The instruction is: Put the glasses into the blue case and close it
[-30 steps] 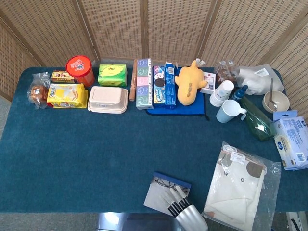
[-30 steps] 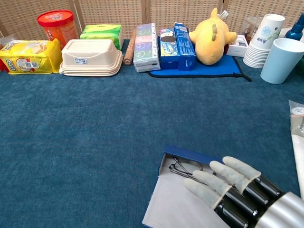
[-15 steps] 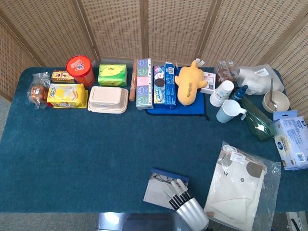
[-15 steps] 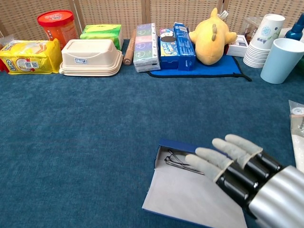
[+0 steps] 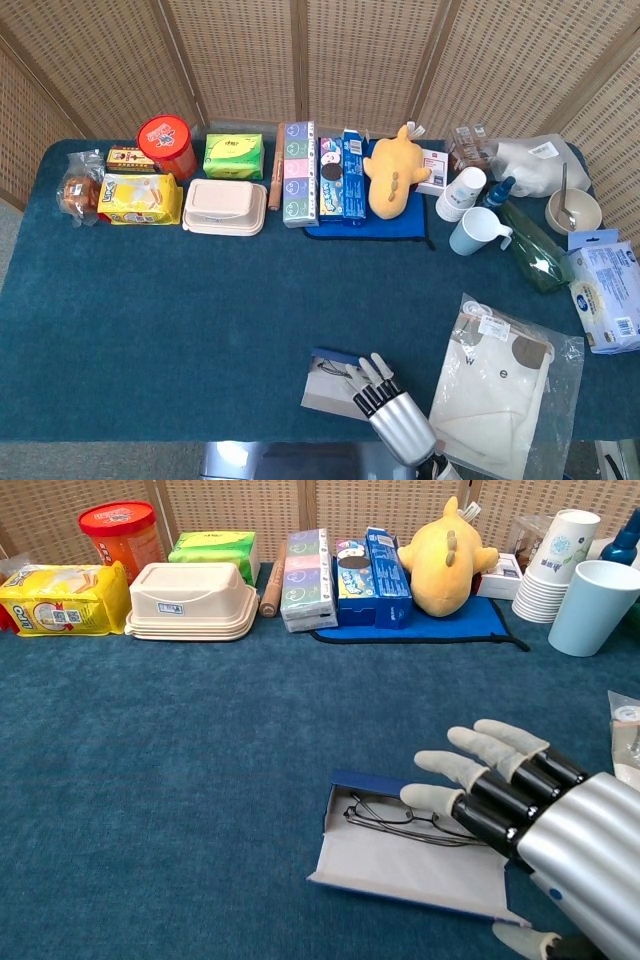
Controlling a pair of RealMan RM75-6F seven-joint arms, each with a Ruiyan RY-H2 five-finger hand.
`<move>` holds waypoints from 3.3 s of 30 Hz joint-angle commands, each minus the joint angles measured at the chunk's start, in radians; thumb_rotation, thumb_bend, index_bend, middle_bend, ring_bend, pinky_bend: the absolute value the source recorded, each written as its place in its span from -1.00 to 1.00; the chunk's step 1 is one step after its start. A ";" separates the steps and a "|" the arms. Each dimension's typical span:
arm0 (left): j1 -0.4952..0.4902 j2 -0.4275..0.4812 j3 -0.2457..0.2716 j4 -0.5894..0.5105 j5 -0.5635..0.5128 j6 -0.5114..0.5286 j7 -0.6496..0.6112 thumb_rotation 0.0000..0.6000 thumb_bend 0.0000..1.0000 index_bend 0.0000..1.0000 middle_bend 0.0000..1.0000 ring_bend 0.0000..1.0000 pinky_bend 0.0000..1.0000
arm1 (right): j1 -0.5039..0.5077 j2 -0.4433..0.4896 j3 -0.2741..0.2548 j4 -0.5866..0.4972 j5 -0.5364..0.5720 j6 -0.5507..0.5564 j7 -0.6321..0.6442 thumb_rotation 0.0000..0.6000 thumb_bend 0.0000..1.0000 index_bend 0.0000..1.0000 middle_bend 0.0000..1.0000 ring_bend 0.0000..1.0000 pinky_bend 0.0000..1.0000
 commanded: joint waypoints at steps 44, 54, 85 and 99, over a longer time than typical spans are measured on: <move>0.003 -0.020 0.002 0.025 0.001 -0.016 -0.022 1.00 -0.47 -0.90 -0.92 -1.00 -1.00 | 0.109 0.078 0.070 -0.211 0.106 -0.187 -0.113 1.00 -0.35 0.09 -0.46 -0.71 -0.89; 0.002 -0.028 0.002 0.029 -0.003 -0.024 -0.024 1.00 -0.47 -0.90 -0.92 -1.00 -1.00 | 0.176 0.085 0.145 -0.241 0.183 -0.264 -0.117 1.00 -0.37 -0.01 -0.48 -0.71 -0.89; 0.003 -0.037 0.002 0.043 -0.015 -0.045 -0.028 1.00 -0.48 -0.92 -0.91 -1.00 -1.00 | 0.322 0.098 0.267 -0.302 0.378 -0.383 -0.237 1.00 -0.39 -0.45 -0.64 -0.83 -0.89; -0.013 -0.018 0.009 0.015 -0.002 -0.071 -0.012 1.00 -0.48 -0.95 -0.94 -1.00 -1.00 | 0.354 0.243 0.236 -0.628 0.690 -0.522 -0.489 1.00 -0.44 -1.00 -0.96 -1.00 -0.90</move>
